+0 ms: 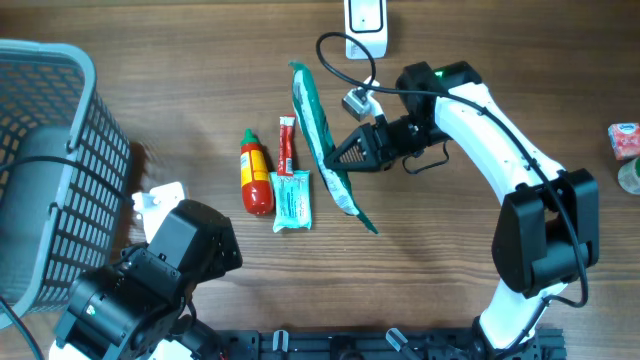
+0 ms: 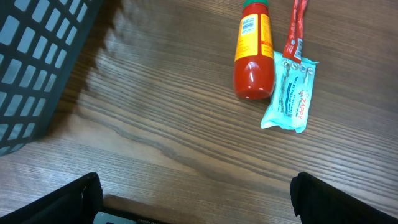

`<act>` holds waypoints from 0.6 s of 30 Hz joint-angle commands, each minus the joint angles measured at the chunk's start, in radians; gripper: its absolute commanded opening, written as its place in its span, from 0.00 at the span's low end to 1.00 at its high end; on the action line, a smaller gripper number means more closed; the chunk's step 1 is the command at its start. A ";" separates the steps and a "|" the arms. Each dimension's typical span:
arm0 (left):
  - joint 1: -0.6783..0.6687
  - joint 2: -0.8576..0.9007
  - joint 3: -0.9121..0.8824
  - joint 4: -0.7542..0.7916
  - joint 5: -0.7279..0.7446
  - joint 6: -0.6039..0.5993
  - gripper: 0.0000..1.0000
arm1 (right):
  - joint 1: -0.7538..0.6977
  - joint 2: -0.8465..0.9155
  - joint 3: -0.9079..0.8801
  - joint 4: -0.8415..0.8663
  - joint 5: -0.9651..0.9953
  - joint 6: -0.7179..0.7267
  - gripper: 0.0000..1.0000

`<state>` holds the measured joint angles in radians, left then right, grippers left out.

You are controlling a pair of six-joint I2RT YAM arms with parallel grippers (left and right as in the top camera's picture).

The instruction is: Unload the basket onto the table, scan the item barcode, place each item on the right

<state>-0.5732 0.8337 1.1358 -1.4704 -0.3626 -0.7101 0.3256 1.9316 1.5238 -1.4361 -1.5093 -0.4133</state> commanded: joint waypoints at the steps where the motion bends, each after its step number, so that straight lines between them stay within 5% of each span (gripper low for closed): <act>1: -0.001 -0.002 0.001 0.000 -0.013 -0.013 1.00 | -0.003 -0.012 0.016 -0.008 -0.114 0.233 0.05; 4: -0.001 -0.002 0.001 0.000 -0.013 -0.013 1.00 | -0.003 -0.012 0.016 0.051 -0.114 0.677 0.04; 7: -0.001 -0.002 0.001 0.000 -0.013 -0.013 1.00 | -0.002 -0.012 0.016 0.094 -0.114 0.885 0.04; 12: -0.001 -0.002 0.001 0.000 -0.013 -0.013 1.00 | -0.002 -0.012 0.016 0.150 -0.093 0.867 0.04; 18: -0.001 -0.002 0.001 0.000 -0.013 -0.013 1.00 | 0.006 -0.012 0.016 0.200 0.224 0.404 0.05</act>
<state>-0.5732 0.8337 1.1358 -1.4704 -0.3626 -0.7101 0.3256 1.9316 1.5242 -1.1992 -1.4593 0.2333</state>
